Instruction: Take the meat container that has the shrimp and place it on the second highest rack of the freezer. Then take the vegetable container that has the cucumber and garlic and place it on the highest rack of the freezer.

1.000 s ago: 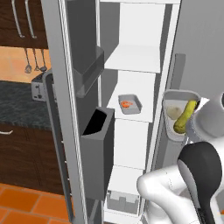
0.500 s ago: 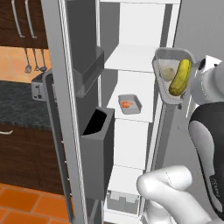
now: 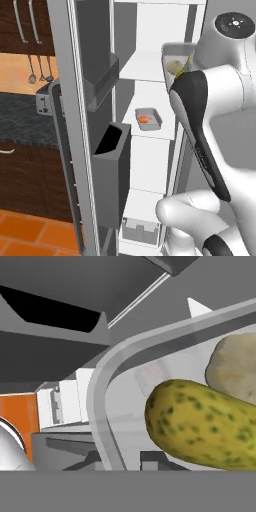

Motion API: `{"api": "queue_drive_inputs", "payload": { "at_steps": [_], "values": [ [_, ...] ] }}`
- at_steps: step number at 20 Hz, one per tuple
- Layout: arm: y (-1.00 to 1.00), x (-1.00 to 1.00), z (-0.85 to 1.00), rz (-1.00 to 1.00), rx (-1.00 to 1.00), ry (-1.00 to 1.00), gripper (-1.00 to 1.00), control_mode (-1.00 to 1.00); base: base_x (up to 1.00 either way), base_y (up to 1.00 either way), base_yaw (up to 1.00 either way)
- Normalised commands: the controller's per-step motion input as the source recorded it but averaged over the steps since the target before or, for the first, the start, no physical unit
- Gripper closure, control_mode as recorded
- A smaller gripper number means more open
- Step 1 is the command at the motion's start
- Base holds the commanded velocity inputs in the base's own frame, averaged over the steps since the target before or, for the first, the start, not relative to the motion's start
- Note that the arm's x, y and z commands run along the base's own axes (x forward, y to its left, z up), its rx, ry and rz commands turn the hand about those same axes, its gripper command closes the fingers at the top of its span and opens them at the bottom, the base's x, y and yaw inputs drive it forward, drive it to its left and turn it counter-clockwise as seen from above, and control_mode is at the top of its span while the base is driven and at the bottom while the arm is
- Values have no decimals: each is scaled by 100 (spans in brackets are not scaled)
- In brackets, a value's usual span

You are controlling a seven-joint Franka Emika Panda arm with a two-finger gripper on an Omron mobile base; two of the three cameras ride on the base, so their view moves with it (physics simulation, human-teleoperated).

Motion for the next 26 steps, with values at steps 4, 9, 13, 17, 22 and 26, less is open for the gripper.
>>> {"api": "queue_drive_inputs", "payload": {
  "at_steps": [4, 9, 13, 17, 22, 26],
  "values": [
    [-14, 100, -23, -2, 0, 2, 100, -100, 0, 0, 0],
    [-7, 100, 0, 0, 0, 0, 100, -100, 0, 0, 0],
    [-3, 100, 0, 3, 0, 3, 100, -100, 0, 0, 0],
    [-17, 100, 0, 1, 0, 4, 100, -100, 0, 0, 0],
    [-3, 100, -22, 1, 0, 7, 100, -100, 0, 0, 0],
    [-9, 100, -36, 1, 0, 3, 100, -100, 0, 0, 0]
  ]
}}
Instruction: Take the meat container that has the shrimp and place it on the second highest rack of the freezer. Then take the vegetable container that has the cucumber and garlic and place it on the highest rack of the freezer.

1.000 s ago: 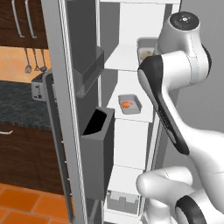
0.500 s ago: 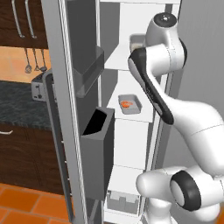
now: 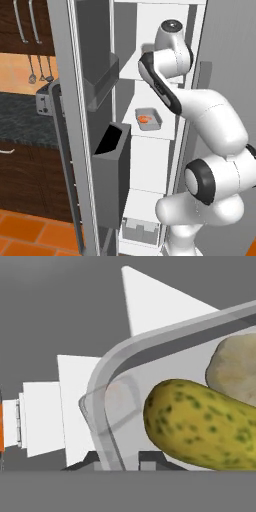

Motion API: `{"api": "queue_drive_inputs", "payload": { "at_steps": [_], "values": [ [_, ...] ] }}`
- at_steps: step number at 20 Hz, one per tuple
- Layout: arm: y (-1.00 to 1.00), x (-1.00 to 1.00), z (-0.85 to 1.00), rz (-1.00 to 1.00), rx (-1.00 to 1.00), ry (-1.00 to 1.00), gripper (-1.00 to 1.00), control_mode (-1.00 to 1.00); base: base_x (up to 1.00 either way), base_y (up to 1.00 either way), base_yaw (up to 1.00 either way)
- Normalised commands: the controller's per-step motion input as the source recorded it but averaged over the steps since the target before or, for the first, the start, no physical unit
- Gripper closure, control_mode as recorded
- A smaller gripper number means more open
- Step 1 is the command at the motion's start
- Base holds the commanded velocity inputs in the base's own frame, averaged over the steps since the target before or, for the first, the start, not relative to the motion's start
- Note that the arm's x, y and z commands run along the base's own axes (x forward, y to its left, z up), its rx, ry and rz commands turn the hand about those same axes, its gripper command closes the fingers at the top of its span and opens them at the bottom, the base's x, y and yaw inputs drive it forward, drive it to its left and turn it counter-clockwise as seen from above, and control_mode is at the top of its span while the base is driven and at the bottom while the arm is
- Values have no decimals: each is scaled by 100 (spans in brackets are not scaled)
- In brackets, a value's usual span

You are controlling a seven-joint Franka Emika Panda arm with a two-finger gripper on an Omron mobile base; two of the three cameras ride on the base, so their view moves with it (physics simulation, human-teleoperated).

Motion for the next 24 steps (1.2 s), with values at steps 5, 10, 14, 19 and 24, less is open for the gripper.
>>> {"api": "queue_drive_inputs", "payload": {
  "at_steps": [5, 10, 14, 19, 24],
  "values": [
    [-21, 100, -23, 0, 0, 0, 100, -100, 0, 0, 0],
    [-5, 83, -26, 0, 0, 0, -100, -100, 0, 0, 0],
    [0, 34, -10, 0, 0, -6, -100, -100, 0, 0, 0],
    [4, -42, 0, 0, -2, -46, -100, -100, 0, 0, 0],
    [28, -98, 0, -1, -10, -61, -100, -100, 0, 0, 0]
  ]
}}
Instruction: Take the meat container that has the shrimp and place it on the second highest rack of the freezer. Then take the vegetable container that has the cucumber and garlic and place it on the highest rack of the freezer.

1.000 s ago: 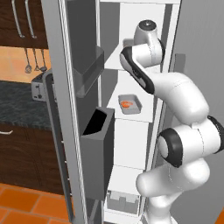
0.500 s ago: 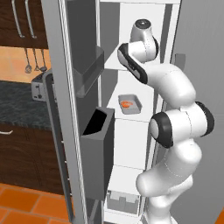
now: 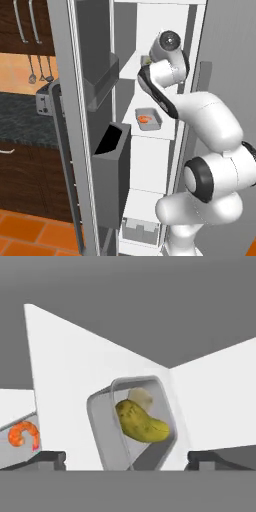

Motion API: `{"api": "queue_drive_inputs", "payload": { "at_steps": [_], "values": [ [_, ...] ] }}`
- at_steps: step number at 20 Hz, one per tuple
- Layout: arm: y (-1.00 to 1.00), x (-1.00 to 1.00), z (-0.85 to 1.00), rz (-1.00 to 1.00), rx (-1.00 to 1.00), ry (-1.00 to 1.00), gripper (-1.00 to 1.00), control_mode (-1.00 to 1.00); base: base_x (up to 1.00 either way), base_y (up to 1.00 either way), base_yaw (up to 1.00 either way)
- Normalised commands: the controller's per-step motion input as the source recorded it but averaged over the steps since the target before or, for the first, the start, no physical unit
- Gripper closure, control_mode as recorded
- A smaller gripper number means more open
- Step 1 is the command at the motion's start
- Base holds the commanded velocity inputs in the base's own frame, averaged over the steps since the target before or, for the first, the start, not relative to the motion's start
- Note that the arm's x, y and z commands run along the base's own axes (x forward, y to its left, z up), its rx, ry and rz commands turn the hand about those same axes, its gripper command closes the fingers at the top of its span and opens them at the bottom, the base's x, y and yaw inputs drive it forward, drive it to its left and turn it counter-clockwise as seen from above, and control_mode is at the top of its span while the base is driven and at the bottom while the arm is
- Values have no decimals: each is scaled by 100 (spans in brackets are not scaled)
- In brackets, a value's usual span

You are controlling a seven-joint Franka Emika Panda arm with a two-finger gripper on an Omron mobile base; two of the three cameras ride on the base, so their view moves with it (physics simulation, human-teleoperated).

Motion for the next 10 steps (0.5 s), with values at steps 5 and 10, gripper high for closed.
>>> {"api": "queue_drive_inputs", "payload": {
  "at_steps": [5, 10],
  "values": [
    [16, -100, 13, 0, -1, -46, -100, -100, 0, 0, 0],
    [21, -100, 16, 0, -3, -49, -100, -100, 0, 0, 0]
  ]
}}
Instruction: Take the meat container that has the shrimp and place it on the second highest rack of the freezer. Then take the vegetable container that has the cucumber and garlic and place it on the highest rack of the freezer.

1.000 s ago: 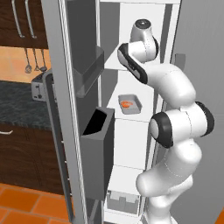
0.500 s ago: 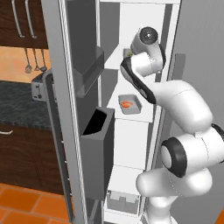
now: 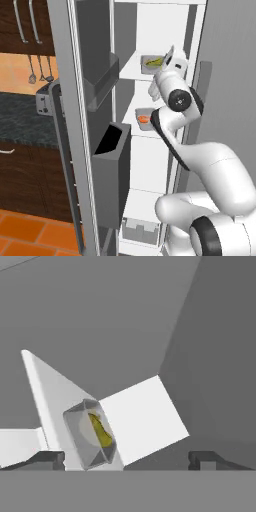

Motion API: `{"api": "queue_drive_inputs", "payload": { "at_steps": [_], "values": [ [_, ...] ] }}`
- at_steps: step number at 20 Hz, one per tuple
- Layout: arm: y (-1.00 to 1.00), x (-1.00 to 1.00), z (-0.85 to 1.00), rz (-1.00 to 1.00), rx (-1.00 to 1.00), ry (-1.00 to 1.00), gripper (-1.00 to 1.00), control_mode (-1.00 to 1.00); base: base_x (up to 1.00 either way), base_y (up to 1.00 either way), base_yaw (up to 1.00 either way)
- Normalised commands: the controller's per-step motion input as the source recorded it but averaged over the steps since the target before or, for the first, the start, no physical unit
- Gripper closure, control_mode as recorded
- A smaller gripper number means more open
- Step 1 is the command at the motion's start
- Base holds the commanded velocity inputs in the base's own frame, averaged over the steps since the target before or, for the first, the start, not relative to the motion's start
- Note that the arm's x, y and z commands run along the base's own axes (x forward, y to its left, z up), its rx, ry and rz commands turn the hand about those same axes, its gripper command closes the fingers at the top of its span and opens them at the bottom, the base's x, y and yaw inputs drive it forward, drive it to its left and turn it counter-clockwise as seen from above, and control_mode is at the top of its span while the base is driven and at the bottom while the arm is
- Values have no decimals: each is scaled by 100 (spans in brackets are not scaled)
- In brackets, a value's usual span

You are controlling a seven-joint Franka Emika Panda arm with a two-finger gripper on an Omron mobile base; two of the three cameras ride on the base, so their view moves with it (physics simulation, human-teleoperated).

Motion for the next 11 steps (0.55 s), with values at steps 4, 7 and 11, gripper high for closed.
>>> {"api": "queue_drive_inputs", "payload": {
  "at_steps": [4, 7, 11],
  "values": [
    [17, -100, 24, 0, 0, -37, -100, -100, 0, 0, 0],
    [5, -100, 15, 0, 0, -29, -100, -100, 0, 0, 0],
    [4, -100, 7, 0, 1, -27, -100, -100, 0, 0, 0]
  ]
}}
